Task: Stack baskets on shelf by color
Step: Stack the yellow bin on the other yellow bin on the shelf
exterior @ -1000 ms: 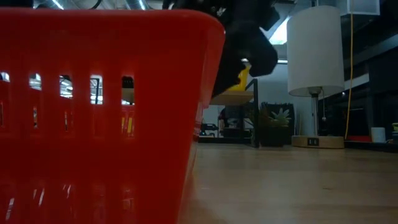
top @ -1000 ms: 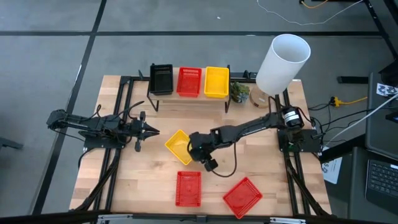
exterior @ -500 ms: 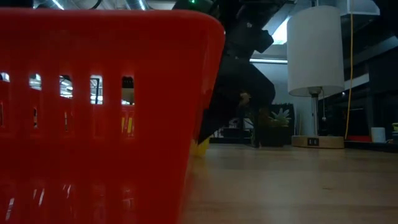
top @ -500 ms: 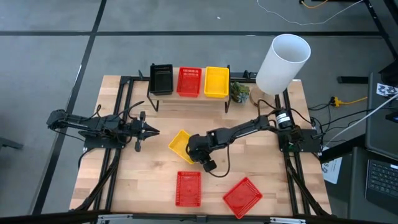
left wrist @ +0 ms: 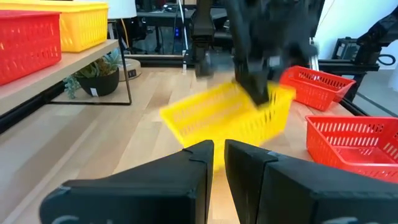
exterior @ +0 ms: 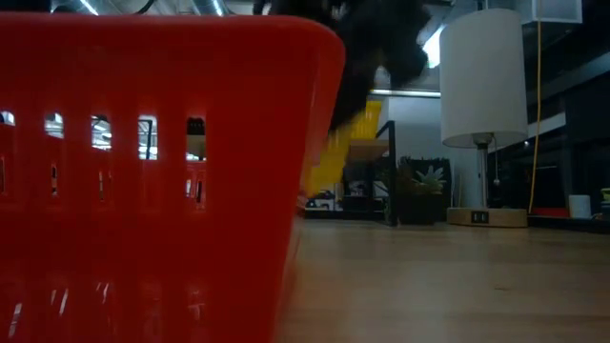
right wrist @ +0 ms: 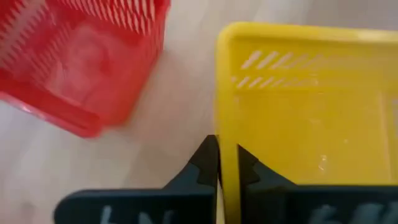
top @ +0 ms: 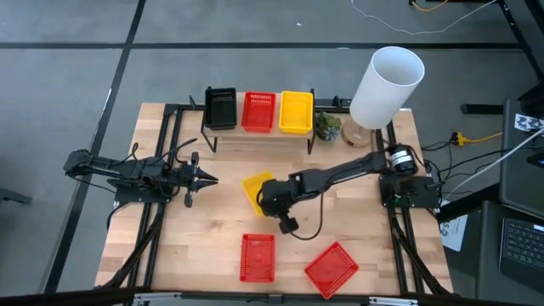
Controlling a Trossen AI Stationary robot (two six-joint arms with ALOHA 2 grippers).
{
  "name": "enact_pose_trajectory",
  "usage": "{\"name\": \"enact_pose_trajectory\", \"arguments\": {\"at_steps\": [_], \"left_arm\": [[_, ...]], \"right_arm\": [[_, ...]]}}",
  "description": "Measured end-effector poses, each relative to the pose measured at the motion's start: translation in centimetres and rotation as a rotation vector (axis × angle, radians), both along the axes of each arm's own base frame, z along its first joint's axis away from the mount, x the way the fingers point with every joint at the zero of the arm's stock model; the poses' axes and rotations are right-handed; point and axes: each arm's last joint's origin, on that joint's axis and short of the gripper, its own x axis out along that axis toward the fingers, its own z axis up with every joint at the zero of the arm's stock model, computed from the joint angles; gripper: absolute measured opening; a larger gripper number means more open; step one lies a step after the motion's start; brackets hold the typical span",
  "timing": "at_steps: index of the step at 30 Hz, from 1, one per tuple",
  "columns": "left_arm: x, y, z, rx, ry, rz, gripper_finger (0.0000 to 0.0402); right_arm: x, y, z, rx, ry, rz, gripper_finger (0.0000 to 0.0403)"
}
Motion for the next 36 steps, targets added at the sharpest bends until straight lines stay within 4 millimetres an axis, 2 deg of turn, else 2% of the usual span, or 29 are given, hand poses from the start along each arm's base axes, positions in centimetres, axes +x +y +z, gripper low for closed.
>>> {"name": "enact_pose_trajectory", "arguments": {"at_steps": [3, 9, 13, 17, 21, 24, 27, 30, 36], "left_arm": [[0.0, 0.0, 0.0, -0.013, 0.000, -0.001, 0.0032], [0.0, 0.0, 0.0, -0.031, -0.001, -0.001, 0.0032], [0.0, 0.0, 0.0, -0.033, -0.001, -0.001, 0.0032], [0.0, 0.0, 0.0, -0.034, -0.001, -0.001, 0.0032], [0.0, 0.0, 0.0, -0.034, -0.001, 0.000, 0.0032], [0.0, 0.0, 0.0, -0.034, -0.001, 0.000, 0.0032], [0.0, 0.0, 0.0, -0.033, -0.001, 0.003, 0.0032], [0.0, 0.0, 0.0, -0.033, -0.001, 0.003, 0.0032], [0.0, 0.0, 0.0, -0.033, -0.001, 0.003, 0.0032]], "right_arm": [[-0.7, 0.4, 3.2, 0.043, -0.040, -0.038, 0.0002], [-3.2, 1.4, 8.9, 0.013, -0.151, 0.028, 0.0001], [-4.6, 0.7, 11.8, -0.096, -0.244, -0.037, 0.0001], [-6.4, -0.7, 14.4, -0.316, -0.321, -0.104, 0.0000], [-7.5, -3.6, 16.8, -0.451, -0.404, -0.088, 0.0000], [-8.0, -6.9, 17.7, -0.436, -0.412, -0.127, 0.0000], [-8.6, -11.0, 17.4, -0.395, -0.345, -0.220, 0.0000], [-8.9, -14.3, 16.9, -0.364, -0.300, -0.308, 0.0000], [-9.4, -17.2, 16.3, -0.332, -0.259, -0.383, 0.0000]]}}
